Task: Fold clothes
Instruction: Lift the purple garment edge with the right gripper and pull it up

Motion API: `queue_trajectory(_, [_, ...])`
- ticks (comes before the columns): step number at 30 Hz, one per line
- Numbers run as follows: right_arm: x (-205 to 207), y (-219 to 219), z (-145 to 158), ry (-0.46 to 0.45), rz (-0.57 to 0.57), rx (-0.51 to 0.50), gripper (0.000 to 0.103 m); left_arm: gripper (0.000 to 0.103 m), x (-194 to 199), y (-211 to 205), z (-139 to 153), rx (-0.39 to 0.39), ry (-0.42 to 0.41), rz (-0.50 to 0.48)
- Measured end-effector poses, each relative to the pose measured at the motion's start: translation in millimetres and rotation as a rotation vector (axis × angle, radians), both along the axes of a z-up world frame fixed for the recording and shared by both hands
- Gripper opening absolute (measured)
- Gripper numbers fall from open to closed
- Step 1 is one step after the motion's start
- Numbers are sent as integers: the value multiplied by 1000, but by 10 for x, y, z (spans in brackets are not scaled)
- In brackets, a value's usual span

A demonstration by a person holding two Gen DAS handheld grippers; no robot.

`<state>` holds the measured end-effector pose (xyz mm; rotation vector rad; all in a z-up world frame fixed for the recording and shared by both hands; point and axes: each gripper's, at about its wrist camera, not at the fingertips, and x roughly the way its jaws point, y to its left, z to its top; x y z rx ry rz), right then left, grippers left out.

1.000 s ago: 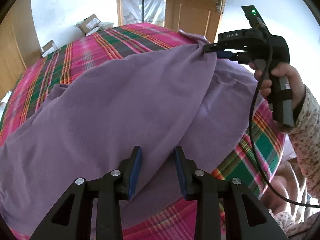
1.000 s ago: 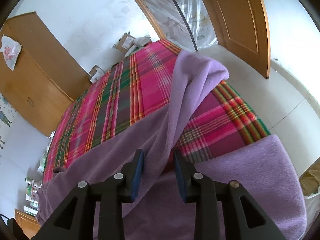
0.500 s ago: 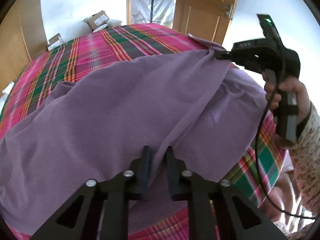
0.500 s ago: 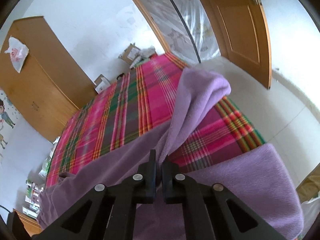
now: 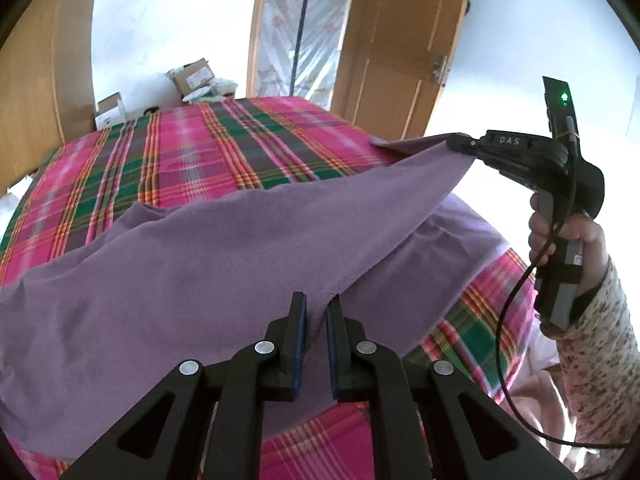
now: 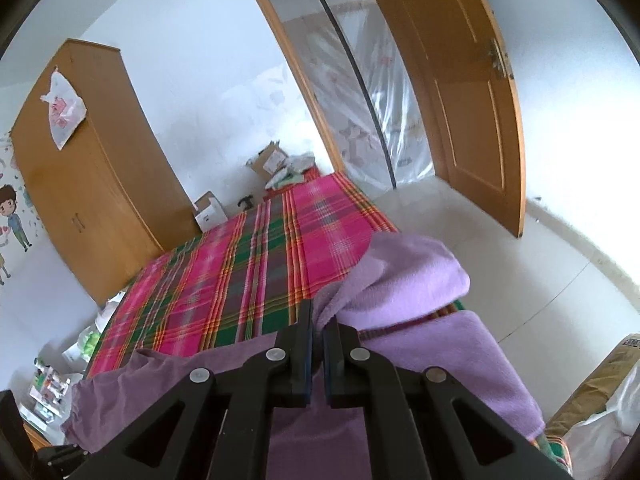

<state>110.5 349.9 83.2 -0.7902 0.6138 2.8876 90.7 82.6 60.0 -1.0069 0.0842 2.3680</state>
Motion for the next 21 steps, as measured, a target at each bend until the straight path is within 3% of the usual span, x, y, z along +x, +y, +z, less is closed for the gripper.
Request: queue_trajectory(21, [361, 95, -748, -152, -88, 4, 4, 10, 131, 98, -403, -68, -80, -47])
